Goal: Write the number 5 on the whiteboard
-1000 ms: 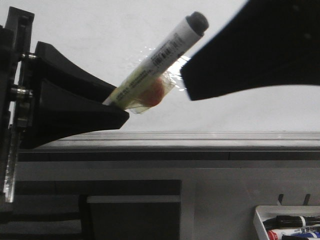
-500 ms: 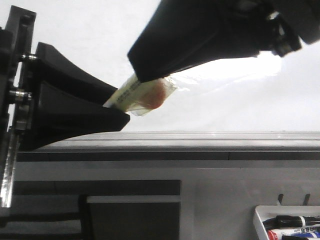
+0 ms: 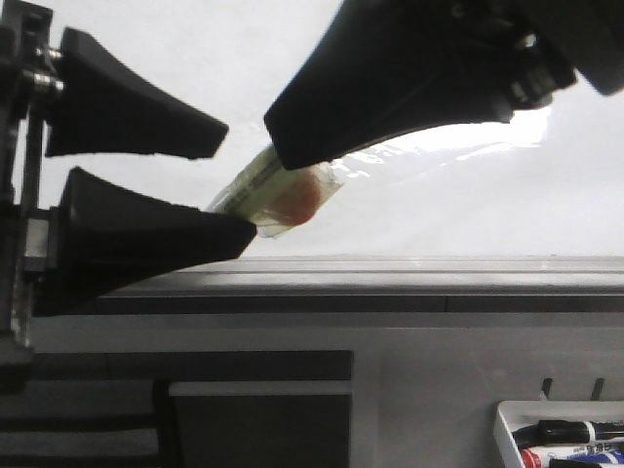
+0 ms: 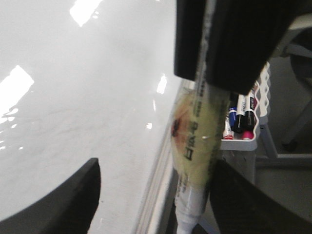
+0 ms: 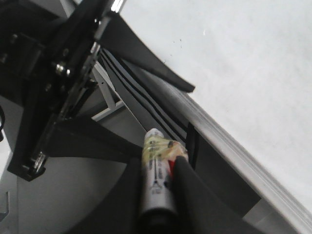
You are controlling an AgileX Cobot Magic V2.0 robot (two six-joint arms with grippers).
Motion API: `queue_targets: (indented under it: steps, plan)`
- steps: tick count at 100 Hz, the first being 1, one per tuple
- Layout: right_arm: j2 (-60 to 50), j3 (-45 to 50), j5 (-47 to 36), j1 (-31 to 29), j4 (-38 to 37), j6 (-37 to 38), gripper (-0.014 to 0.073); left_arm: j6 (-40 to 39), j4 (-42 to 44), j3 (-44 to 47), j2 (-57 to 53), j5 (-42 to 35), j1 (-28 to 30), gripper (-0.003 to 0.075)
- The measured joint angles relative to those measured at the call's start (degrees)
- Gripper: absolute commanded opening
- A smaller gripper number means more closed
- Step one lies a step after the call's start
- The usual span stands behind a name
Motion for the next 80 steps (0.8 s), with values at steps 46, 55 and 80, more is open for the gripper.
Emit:
queue_targets:
  steps: [46,55,80]
  plan:
    - [8.1,-14.2,6.5,-6.4,1.6,0.2,-0.0061,-0.1,-17.6,0.5,-22.9,19.1,0.7,0.0380]
    - [10.6,-18.8,7.8,-8.3,1.5,0.2,-0.0061,-0.1,-20.0,0.5,-26.2,20.9,2.5,0.0365]
    - [16.9,-29.1,10.1,-12.7,0.0,0.2,-0.0061,-0.2,-23.7,0.5,-28.5,21.4,9.8,0.0365]
